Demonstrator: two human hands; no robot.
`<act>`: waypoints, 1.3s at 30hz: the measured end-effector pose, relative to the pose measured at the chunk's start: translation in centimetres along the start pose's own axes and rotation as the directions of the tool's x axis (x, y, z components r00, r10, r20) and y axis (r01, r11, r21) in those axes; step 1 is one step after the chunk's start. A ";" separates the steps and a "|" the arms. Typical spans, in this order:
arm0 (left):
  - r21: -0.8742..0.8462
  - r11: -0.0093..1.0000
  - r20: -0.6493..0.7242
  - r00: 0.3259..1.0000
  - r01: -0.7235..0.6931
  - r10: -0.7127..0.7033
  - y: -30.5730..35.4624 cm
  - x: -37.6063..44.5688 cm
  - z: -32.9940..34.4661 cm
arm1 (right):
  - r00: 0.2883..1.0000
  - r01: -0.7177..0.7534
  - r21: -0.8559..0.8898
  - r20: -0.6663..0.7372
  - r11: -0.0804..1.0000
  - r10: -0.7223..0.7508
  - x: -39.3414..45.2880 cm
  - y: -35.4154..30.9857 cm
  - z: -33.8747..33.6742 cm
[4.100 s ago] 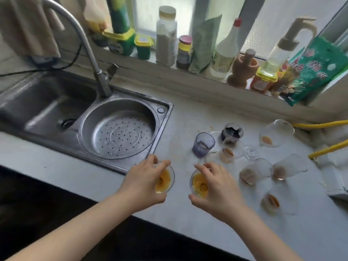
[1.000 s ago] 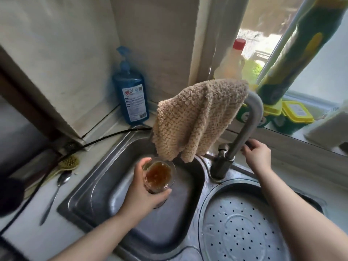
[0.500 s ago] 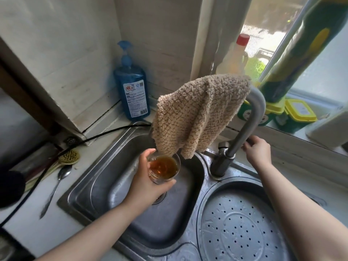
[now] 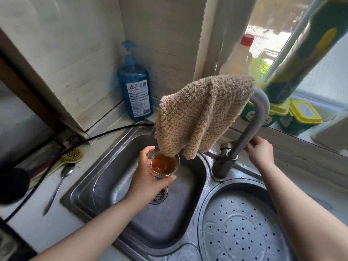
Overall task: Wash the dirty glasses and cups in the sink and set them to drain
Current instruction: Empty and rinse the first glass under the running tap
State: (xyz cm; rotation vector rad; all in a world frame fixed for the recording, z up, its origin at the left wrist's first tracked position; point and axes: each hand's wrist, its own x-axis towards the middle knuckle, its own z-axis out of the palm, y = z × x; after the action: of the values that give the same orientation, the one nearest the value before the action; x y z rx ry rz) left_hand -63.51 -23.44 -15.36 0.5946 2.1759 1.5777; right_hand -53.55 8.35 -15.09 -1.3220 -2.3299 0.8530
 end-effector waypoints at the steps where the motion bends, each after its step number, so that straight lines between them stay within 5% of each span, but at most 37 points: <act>1: -0.004 1.000 -0.004 1.000 0.004 -0.004 0.0 0.0 0.0 | 1.000 -0.004 0.006 0.003 1.000 0.004 0.0 0.0 0.0; 10: -0.001 1.000 -0.001 1.000 0.024 -0.024 -0.1 -0.1 -0.2 | 0.999 -0.050 0.021 -0.008 0.999 0.050 0.1 0.4 0.7; 14: -0.026 0.999 -0.001 0.999 0.033 -0.033 -0.7 0.1 -0.5 | 0.968 -0.080 0.108 -0.229 0.991 0.103 -2.9 0.8 1.1; 16: -0.013 1.000 0.013 1.000 0.016 -0.016 -0.8 0.1 -0.9 | 0.952 0.041 0.163 -0.305 0.986 0.011 -7.7 -0.3 1.9; 19: 0.018 1.000 0.038 0.999 -0.002 0.001 -0.8 0.4 -1.4 | 0.925 0.378 0.210 -0.136 0.902 -0.356 -15.4 -3.6 3.9; 24: 0.122 0.992 0.117 0.993 -0.011 -0.003 -1.3 1.2 -2.5 | 0.652 0.717 0.127 0.225 0.685 -0.724 -19.7 -9.8 7.7; 26: 0.164 0.986 0.166 0.986 -0.040 0.013 -1.9 1.6 -3.1 | 0.620 0.744 0.016 0.355 0.668 -0.700 -19.6 -11.2 9.2; 28: 0.197 0.978 0.222 0.975 -0.069 0.024 -2.3 2.2 -3.7 | 0.662 0.703 -0.057 0.418 0.709 -0.623 -19.1 -12.5 10.1; 33: 0.136 0.988 0.311 0.950 -0.080 0.035 -2.8 4.3 -5.2 | 0.723 0.594 -0.005 0.443 0.805 -0.530 -19.5 -14.3 11.5; 37: 0.148 0.986 0.386 0.922 -0.072 0.009 -3.7 5.4 -6.5 | 0.763 0.603 -0.263 0.466 0.753 -0.448 -18.8 -13.4 10.7; 39: 0.145 0.987 0.430 0.903 -0.065 -0.004 -4.0 5.5 -6.4 | 0.757 0.605 -0.243 0.472 0.758 -0.452 -18.2 -13.8 11.1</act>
State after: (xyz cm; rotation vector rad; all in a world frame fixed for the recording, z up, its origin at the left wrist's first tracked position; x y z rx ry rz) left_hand -72.04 -26.60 -17.59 0.9319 1.9645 1.1558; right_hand -59.37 -16.38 -14.58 -0.5165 -3.0851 0.5041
